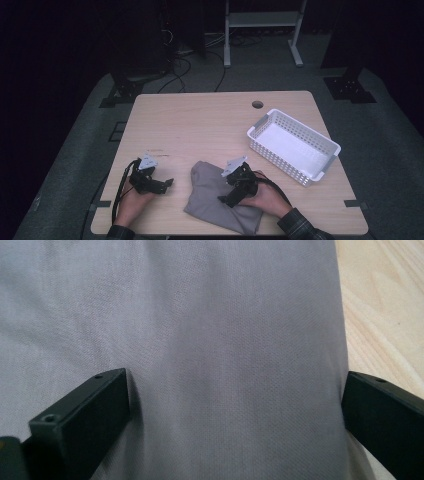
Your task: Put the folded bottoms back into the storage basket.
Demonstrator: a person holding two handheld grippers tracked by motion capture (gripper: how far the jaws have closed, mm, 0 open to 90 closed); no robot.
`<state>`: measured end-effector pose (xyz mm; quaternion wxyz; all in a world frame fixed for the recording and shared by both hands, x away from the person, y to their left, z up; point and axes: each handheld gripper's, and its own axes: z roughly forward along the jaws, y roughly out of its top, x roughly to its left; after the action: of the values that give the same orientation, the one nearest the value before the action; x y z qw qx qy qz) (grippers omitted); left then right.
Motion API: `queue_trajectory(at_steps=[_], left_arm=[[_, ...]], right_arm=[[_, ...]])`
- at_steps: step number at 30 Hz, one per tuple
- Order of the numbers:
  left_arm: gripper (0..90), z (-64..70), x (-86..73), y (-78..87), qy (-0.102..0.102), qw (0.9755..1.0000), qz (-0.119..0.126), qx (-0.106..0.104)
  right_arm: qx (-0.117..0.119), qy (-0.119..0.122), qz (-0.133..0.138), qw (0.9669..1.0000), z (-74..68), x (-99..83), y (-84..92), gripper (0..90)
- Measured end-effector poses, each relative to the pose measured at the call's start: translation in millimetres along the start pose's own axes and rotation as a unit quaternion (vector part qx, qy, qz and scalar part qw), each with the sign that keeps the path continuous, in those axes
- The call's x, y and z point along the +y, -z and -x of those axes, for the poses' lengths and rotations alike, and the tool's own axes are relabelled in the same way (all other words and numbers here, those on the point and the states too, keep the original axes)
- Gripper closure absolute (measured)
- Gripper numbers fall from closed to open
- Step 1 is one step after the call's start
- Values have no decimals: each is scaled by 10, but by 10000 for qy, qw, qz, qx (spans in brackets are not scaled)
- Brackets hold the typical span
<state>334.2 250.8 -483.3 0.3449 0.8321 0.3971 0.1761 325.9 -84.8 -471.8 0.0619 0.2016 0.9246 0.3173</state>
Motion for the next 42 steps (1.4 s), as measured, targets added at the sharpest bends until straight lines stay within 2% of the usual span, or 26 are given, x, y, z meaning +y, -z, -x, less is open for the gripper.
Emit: queue_trajectory(at_steps=[5, 10, 13, 14, 16, 17, 19, 20, 21, 22, 24, 25, 30, 42], left_arm=[[0, 0, 0, 0, -1, 10000, 0, 0], [0, 1, -1, 0, -1, 10000, -1, 2], [0, 0, -1, 0, -1, 10000, -1, 0], [0, 1, -1, 0, -1, 10000, 0, 2], [0, 1, -1, 0, 1, 10000, 1, 1], [0, 0, -1, 0, -1, 10000, 1, 0], [0, 0, -1, 0, -1, 10000, 1, 1], [0, 0, -1, 0, -1, 10000, 1, 1], [0, 0, -1, 0, 0, 10000, 1, 1], [0, 1, -1, 0, 0, 10000, 1, 1], [0, 0, -1, 0, 1, 10000, 1, -1], [0, 1, -1, 0, 2, 10000, 1, 2], [0, 0, 0, 0, 1, 10000, 1, -1], [0, 0, 0, 0, 6, 10000, 2, -3]], right_arm=[[55, -66, -45, 10000, -1, -3, -7, 0], [-29, -98, -111, 9999, -33, 2, -9, 20], [22, -100, -74, 9999, -64, 0, 21, 116], [53, -23, -45, 10000, -68, -7, 39, 158], [86, -38, -14, 10000, -82, -12, 48, 183], [116, -34, -20, 9999, -84, -9, 73, 283], [201, -5, -16, 9998, -84, 0, 95, 421], [201, -5, -16, 9998, -84, 0, 95, 421], [300, -8, 27, 9995, -90, -4, 106, 520], [364, -11, 64, 9993, -84, -12, 110, 565], [409, -75, 94, 9991, -83, -19, 113, 600], [460, -195, 114, 9987, -82, -23, 116, 640], [478, -317, 115, 9983, -83, -15, 133, 664], [460, -340, 241, 9981, -35, 37, 277, 687]])
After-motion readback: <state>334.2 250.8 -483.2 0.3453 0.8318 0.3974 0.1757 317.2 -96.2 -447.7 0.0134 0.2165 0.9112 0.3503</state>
